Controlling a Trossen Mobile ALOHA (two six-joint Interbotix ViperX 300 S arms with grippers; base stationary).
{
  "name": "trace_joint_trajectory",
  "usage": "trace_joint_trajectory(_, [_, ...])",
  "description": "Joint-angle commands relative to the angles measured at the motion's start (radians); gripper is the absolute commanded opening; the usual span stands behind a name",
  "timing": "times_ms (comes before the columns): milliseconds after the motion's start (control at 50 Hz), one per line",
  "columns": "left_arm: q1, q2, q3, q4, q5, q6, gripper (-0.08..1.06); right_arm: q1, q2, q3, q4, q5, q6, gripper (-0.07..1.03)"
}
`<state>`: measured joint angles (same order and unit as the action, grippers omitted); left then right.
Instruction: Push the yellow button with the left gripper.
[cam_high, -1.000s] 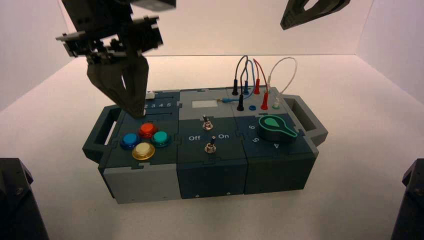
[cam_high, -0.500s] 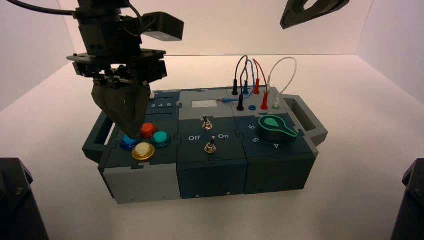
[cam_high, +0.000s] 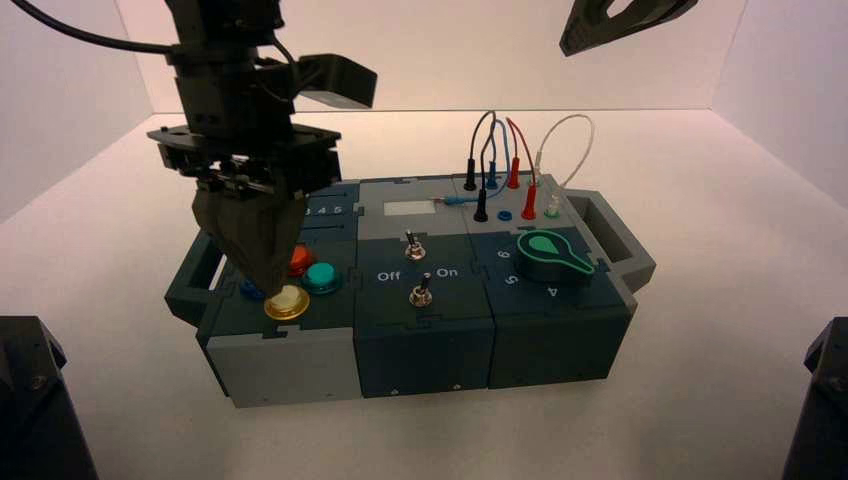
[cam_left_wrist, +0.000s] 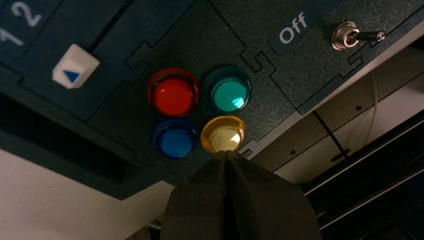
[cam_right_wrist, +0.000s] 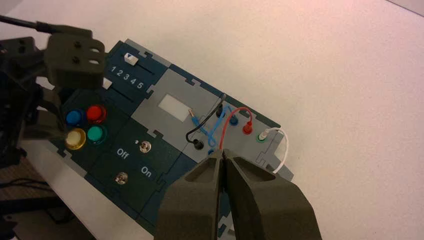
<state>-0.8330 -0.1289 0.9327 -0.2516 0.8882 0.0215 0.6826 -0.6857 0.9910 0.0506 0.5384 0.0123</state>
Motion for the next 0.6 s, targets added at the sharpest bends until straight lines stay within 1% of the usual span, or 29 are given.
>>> trace_joint_trajectory(20, [-0.028, 0.038, -0.031, 0.002, -0.015, 0.008, -0.03, 0.003, -0.003, -0.037, -0.003, -0.011, 0.0, -0.02])
trace_joint_trajectory(140, [-0.032, 0.075, -0.034, 0.002, -0.017, 0.009, -0.03, 0.002, -0.003, -0.037, -0.003, -0.011, 0.0, -0.02])
trace_joint_trajectory(280, [-0.032, 0.077, -0.025, 0.008, -0.014, 0.011, -0.03, 0.0, -0.005, -0.035, -0.006, -0.011, 0.0, -0.02])
trace_joint_trajectory(440, [-0.031, 0.02, -0.011, 0.009, -0.003, 0.008, -0.03, 0.0, -0.008, -0.031, -0.015, -0.014, 0.0, -0.02])
trace_joint_trajectory(600, [-0.031, -0.092, 0.005, 0.018, 0.023, 0.002, -0.03, -0.002, -0.008, -0.023, -0.025, -0.035, 0.0, -0.02])
